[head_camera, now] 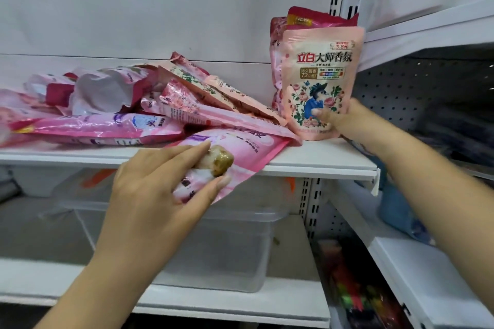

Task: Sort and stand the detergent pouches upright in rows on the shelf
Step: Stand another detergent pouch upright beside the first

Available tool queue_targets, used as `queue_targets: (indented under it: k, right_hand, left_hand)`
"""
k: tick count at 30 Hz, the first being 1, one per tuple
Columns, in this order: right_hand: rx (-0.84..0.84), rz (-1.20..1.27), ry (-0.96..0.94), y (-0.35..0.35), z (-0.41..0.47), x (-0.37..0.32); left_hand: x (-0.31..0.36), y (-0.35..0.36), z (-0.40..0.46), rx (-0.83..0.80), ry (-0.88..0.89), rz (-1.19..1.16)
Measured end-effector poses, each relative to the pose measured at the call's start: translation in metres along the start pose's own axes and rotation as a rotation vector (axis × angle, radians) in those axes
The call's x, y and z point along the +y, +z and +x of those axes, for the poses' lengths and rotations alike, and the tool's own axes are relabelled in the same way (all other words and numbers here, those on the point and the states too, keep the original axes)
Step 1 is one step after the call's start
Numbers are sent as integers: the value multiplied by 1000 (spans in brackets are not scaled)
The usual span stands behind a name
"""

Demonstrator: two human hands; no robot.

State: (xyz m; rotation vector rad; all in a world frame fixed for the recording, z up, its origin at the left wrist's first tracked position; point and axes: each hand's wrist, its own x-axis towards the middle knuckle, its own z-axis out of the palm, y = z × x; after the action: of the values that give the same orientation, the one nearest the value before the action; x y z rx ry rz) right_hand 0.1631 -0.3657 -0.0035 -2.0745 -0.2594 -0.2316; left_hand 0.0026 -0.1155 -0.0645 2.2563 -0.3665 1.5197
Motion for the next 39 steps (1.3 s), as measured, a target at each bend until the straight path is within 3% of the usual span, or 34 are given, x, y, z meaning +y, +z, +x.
queue_targets:
  k: [3,9,13,16,17,19,21,23,26,27,29,32,34,37,39]
  right_hand:
    - [-13,-108,68,7,-10,-6]
    - [119,-411,306,11,-34,-31]
    - [151,-497,95,33,-66,-47]
    - [-16,-676,67,64,-82,-54]
    - [-5,-757,74,71,-85,-54]
    - [201,-807,61,82,-92,-53]
    - [479,-571,-23,101,-118,-47]
    - [588,7,-63,135,-153,-41]
    - [237,1071,126,171,-186,-46]
    - [112,1268,239,174,-190,-48]
    - [54,1346,335,175,-195,-51]
    - [203,1362,288,172,-206,-44]
    - [271,1286,213,157,-215,-42]
    - [274,1133,78,129,-222,-51]
    - [327,1053,-17,109,-221,-59]
  left_hand:
    - [0,-7,-14,56,15,-42]
    - [-7,-6,-36,114,-1,-159]
    - [-15,-8,-43,116,40,-185]
    - [-20,-10,-52,145,70,-207]
    - [-21,-10,-56,156,80,-215]
    - [-23,-7,-64,182,86,-246]
    - [-26,-6,-69,205,85,-278]
    - [-26,-7,-74,220,84,-299]
    - [-19,-14,-89,197,131,-338]
    - [-17,-17,-95,173,160,-338]
    - [-16,-23,-105,105,190,-344]
    - [-14,-38,-109,-58,154,-487]
    - [-9,-53,-94,-198,-25,-626]
    - [-4,-55,-61,-489,-464,-833]
    - [1,-37,-41,-697,-500,-1048]
